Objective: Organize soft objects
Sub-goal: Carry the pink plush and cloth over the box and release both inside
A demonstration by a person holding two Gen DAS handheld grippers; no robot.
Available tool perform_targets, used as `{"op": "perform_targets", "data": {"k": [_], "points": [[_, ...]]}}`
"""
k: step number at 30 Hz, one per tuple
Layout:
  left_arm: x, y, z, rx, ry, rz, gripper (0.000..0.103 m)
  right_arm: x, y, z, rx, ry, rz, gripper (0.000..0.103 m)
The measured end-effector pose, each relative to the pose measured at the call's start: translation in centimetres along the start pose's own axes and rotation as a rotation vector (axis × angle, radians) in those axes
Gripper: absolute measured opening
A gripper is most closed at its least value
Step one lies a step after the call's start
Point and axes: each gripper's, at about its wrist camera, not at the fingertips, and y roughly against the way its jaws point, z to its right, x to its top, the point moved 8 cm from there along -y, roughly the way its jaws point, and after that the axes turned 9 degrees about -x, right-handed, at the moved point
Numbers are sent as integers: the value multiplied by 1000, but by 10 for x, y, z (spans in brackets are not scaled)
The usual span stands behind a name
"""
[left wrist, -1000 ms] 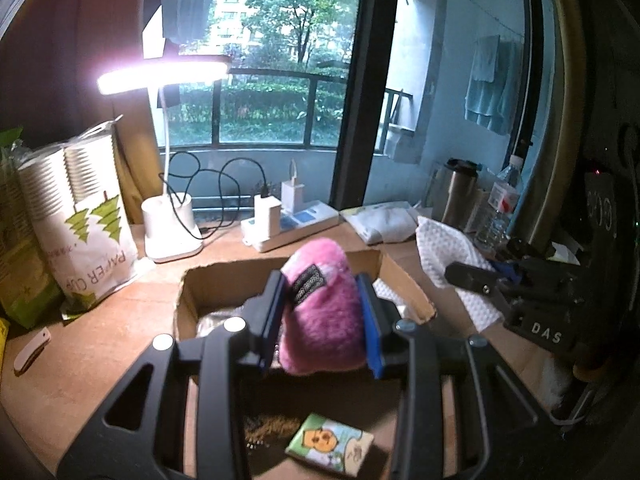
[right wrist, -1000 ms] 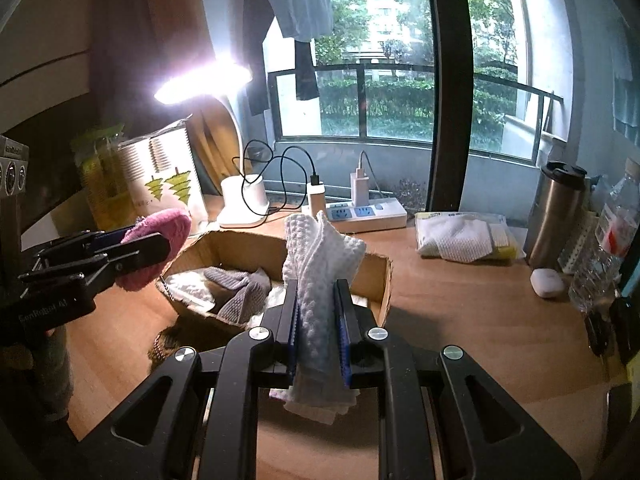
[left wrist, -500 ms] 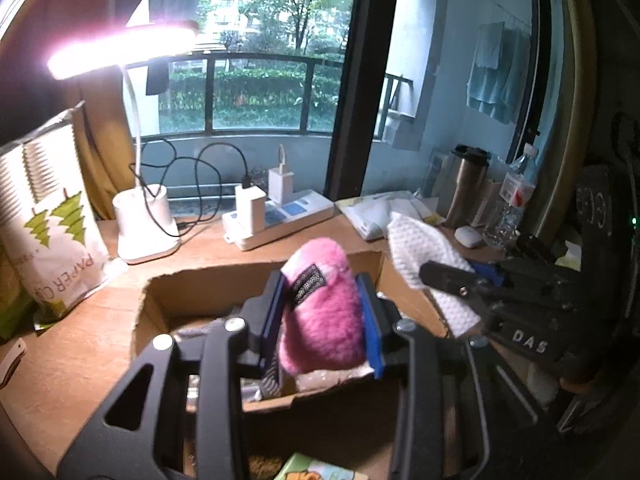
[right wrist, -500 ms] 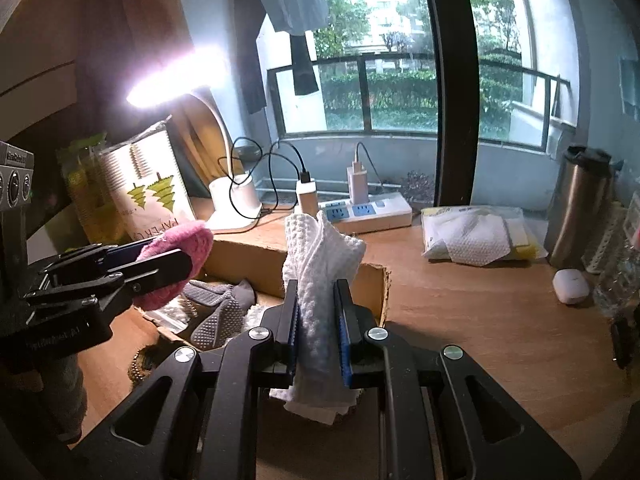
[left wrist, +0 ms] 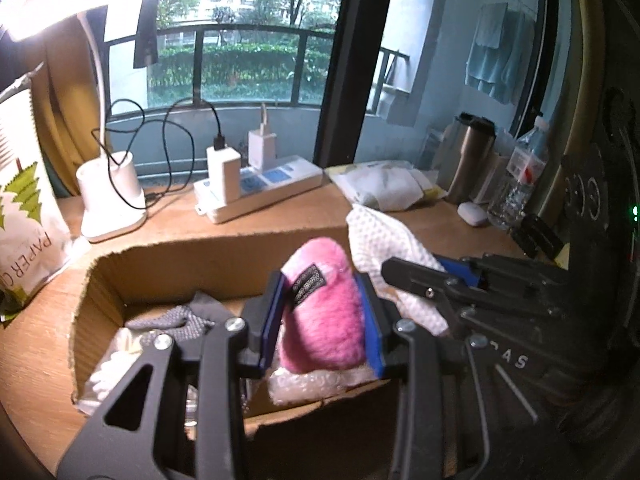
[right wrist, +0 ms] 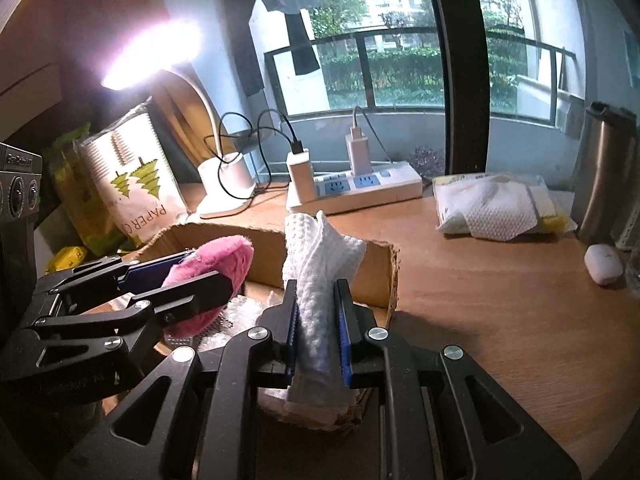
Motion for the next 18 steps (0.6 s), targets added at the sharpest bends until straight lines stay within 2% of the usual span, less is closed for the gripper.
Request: {"op": "perform_targets", "data": {"k": [3,5,8,11,18], "points": [[-4,-8,-1,-2,6,-21,36,-1,-4,2,1,-8,-10,23],[-6,-13,1,-6,5,-34,36,0,-2,4,3,-21,-6,37],[-7,-16,2,-12,9,-41,37,3,2,11,-10,-48,12,46],[-9,-21,3,-22,16,-55,38,5,6,17,-20,-69,25,50],[-8,-17,2,-23,32,-61,42,6,12,24,-38,-82,37,51]]}}
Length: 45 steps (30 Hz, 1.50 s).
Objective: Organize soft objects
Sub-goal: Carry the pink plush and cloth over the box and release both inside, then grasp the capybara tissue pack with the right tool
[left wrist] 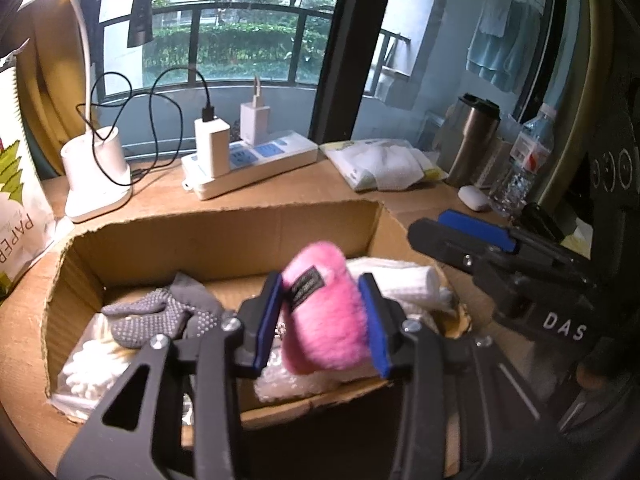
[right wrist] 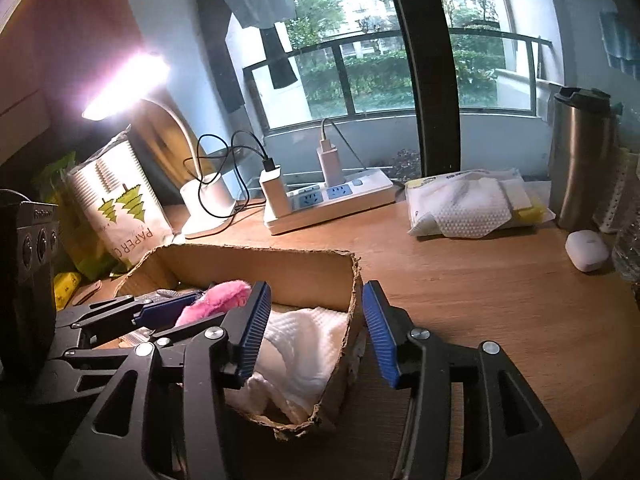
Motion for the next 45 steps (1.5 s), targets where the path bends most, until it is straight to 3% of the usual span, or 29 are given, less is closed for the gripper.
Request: {"op": "perform_targets", "data": {"k": [1,4,17,45], "points": [[1,2,0,0,1,5,50,0,1,0,-2,1,2,51],[3,11,0,-7,17,29,63,2,8,-1,-8,4,11,51],[-3,61,-7,28,32,95,65,-6,43,-26,-29,39,28,51],[-61,161,-34,61,72,172,67,-43,104,-107,-47,142,31,52]]}}
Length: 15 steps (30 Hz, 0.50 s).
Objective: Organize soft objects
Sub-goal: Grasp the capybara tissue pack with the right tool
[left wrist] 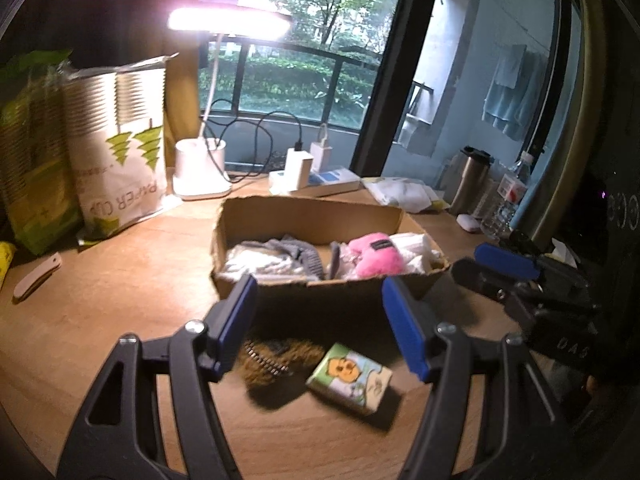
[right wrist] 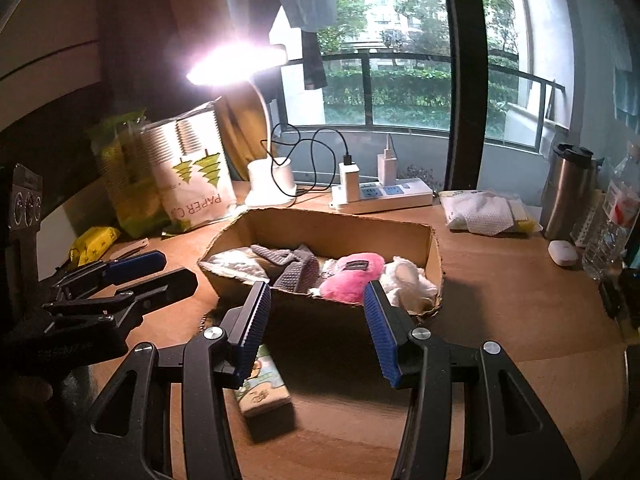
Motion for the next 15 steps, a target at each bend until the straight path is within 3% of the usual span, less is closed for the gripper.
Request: {"op": "perform_targets", "data": {"k": [15], "points": [[-41,22,-36,41,51,-8,67,-29,-3,-40,14,53,-54,52]]}}
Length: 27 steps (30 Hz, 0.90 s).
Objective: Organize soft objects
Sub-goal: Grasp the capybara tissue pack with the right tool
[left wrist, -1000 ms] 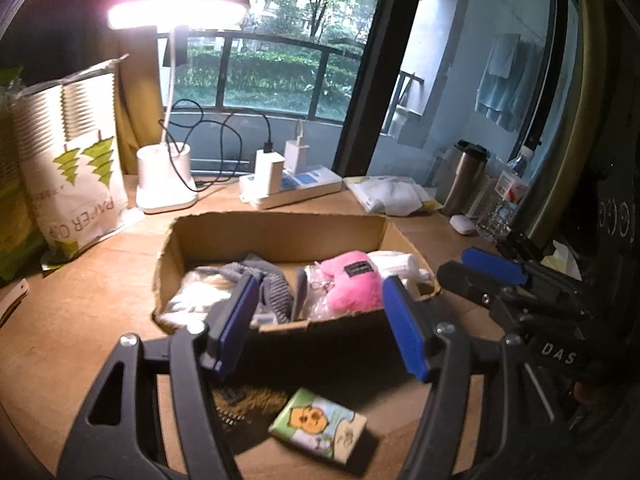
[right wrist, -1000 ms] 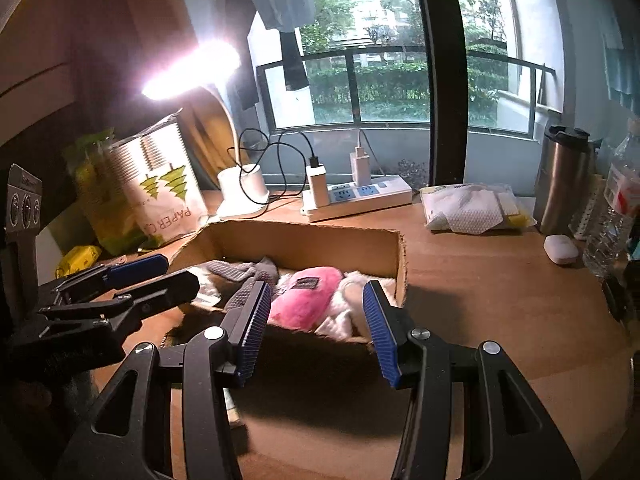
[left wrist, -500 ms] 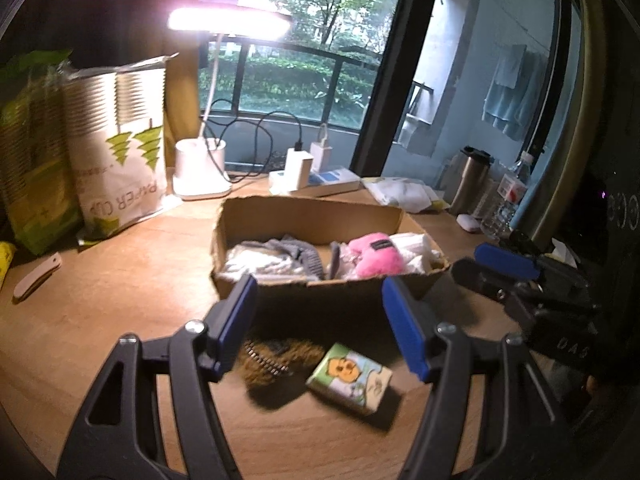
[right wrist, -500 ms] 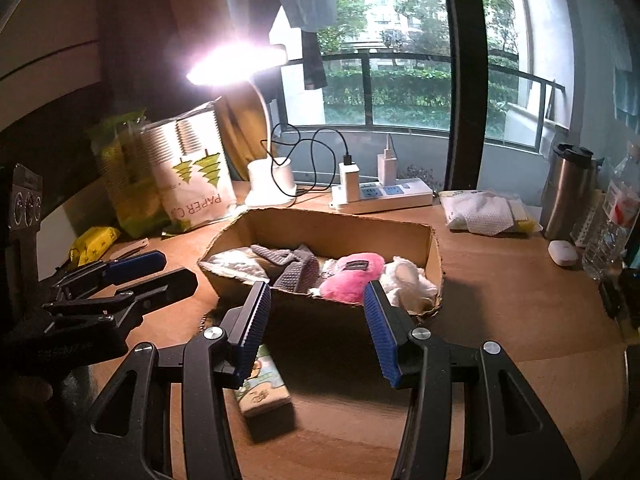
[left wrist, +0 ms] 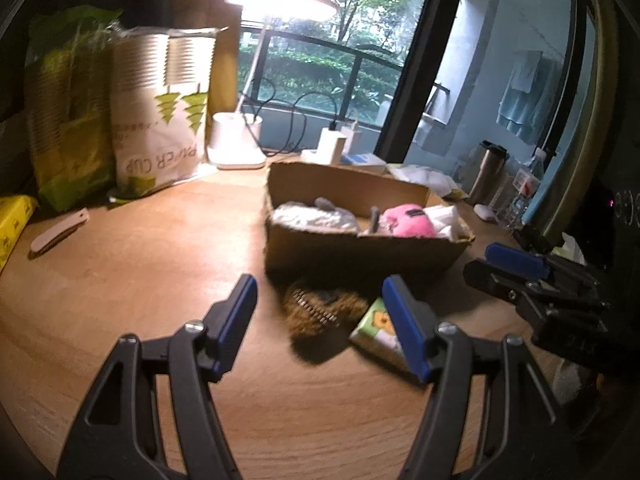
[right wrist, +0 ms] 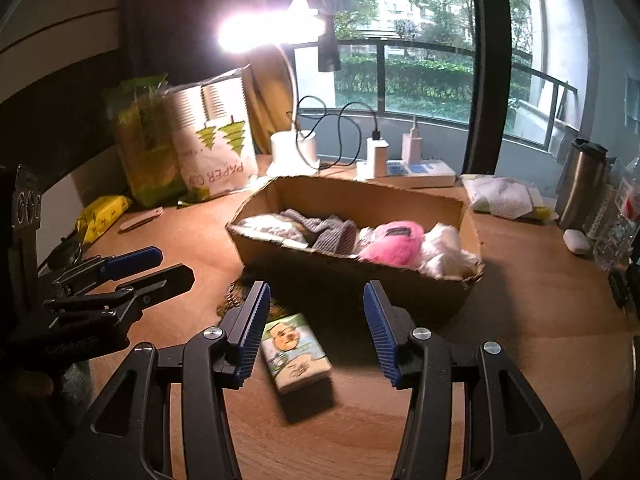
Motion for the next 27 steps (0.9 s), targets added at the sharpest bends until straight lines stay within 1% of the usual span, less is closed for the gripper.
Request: {"op": "perform_targets", "data": {"k": [12,13,14,16,22,23,25,27], "points": [[-30,3,-29,36,46,-23,67,-30,-19,-31,27,41,-70,52],[-31,2,-30,38,50,-25,67,-31,-20,-32,28,46,-72,53],[-32,2,-31,39,52,-27,67,-32,-23,-34,31,50,-76,58],[-34,1,-34,43,55,-34,67,-34,-27,-35,35,49,-82,62],[-38,-11,-40,55,59,-67,68,-39,-44,-36,40,52,-114,64],[-38,-15,-41,58,58,-74,69,-40,-47,-36,41,54,-118,65],[-39,-19,-40,61,57,-84,77,-42,-53,-37,42,63,-132,65],[-39,-23,-39,59,59,-91,78,-46,-59,-38,43,79,-147,65]]}}
